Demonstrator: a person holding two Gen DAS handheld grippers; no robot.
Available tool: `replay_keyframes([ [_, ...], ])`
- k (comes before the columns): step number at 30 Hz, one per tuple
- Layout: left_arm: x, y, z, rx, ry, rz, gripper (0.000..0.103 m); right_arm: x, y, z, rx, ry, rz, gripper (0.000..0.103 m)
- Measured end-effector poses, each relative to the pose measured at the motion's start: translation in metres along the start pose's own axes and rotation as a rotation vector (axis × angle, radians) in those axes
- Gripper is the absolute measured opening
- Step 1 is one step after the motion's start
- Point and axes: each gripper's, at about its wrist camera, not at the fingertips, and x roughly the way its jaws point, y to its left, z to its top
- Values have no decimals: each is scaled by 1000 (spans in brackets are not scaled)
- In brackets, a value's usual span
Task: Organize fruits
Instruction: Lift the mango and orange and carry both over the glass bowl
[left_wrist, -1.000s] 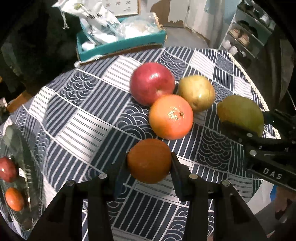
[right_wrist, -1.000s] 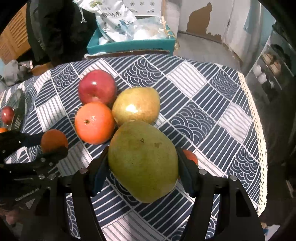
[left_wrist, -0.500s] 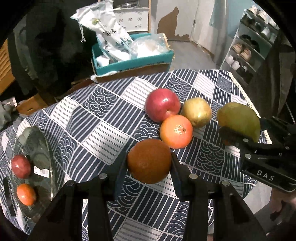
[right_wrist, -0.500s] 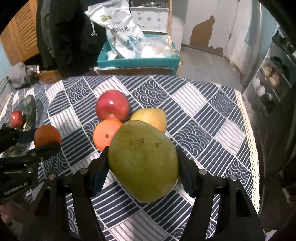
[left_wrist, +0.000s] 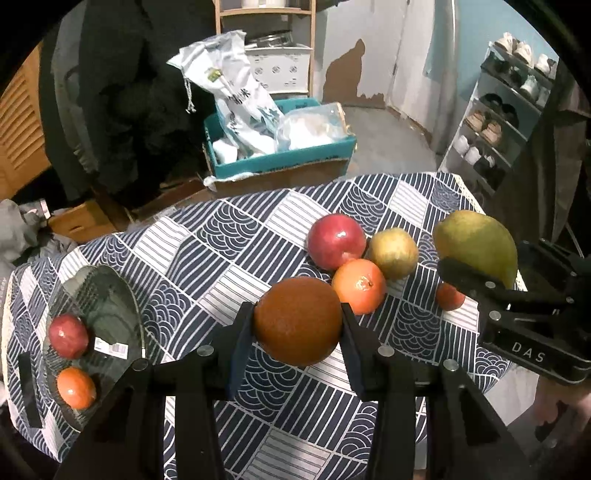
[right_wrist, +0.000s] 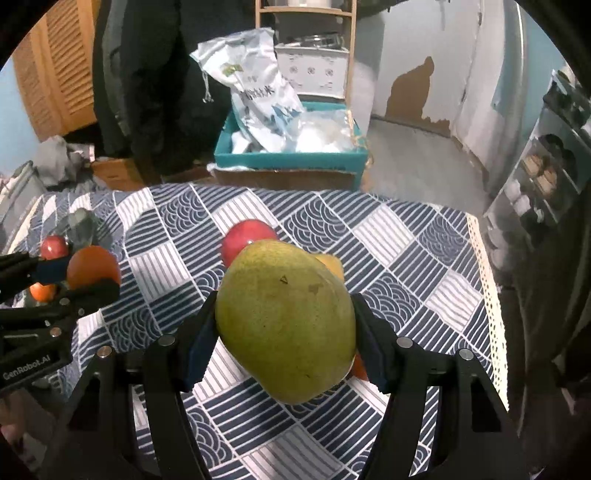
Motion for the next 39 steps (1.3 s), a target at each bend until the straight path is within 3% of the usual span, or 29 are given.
replay_keyframes([
  [23, -46, 41, 4, -71, -90, 48, 45, -27, 49, 31, -72, -90, 59, 68],
  [39, -57, 88, -9, -152, -102, 98, 45, -20, 100, 53, -133, -93, 117, 68],
])
